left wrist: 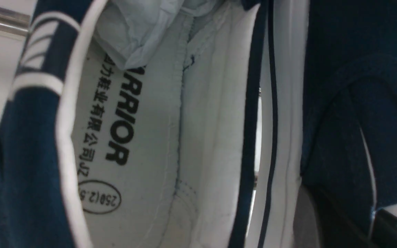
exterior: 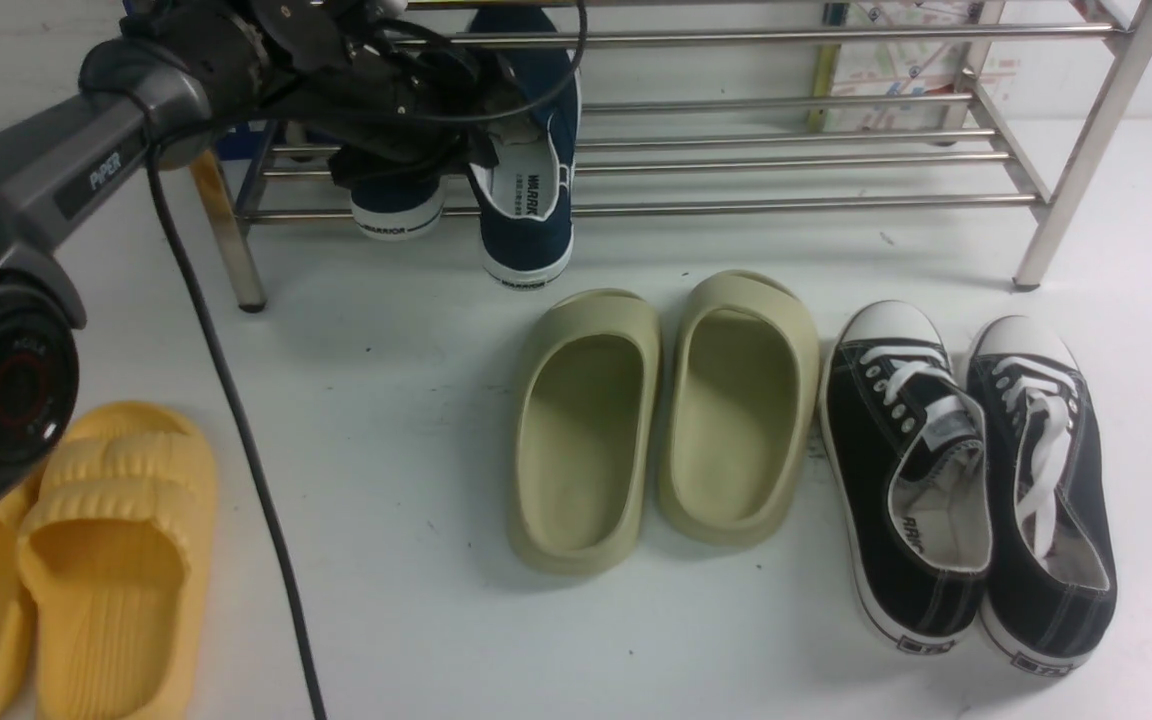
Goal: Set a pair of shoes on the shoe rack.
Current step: Use the left arm to put a shoe into the shoe rack
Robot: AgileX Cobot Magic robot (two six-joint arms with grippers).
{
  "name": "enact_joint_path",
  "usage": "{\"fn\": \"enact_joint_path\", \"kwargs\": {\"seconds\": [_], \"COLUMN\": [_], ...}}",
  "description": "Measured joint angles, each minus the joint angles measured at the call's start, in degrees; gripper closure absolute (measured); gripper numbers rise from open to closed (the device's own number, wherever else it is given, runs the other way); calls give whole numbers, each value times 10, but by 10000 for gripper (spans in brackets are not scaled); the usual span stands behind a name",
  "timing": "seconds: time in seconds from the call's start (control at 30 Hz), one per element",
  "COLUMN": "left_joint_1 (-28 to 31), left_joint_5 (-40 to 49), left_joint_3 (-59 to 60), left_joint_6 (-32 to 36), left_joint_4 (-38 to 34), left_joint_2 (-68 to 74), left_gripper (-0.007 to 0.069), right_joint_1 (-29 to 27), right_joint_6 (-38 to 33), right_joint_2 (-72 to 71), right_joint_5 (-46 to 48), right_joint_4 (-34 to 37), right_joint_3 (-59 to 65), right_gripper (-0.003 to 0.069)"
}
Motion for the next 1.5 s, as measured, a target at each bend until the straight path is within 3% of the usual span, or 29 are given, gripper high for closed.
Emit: {"fn": "enact_joint_path", "kwargs": {"seconds": [0.27, 0.5, 0.77, 0.9, 1.23, 1.33, 1.43, 1.47, 1.5], "left_joint_1": [0, 0, 2, 3, 3, 3, 3, 3, 3], "left_joint_5": [-1, -1, 13, 35, 190, 240, 259, 260, 258], "left_joint_3": [0, -1, -3, -5, -6, -5, 35, 43, 80], "left_joint_6": [1, 0, 17, 19, 20, 27, 37, 41, 46], "left_joint_4": [-5, -20, -9, 15, 83, 100, 100, 100, 96], "left_joint_2": [1, 1, -28, -54, -89, -98, -124, -126, -141], "left_gripper": [505, 280, 229, 228, 247, 313, 485, 497, 596], "right_joint_1": [0, 0, 0, 0, 0, 0, 0, 0, 0], "right_joint_6": [0, 0, 0, 0, 0, 0, 0, 0, 0], "right_joint_2": [0, 0, 0, 0, 0, 0, 0, 0, 0], "right_joint_5": [0, 0, 0, 0, 0, 0, 0, 0, 0], "right_joint_4": [0, 0, 0, 0, 0, 0, 0, 0, 0], "right_joint_3": [0, 0, 0, 0, 0, 0, 0, 0, 0], "right_gripper": [419, 419, 419, 419, 419, 419, 419, 419, 419]}}
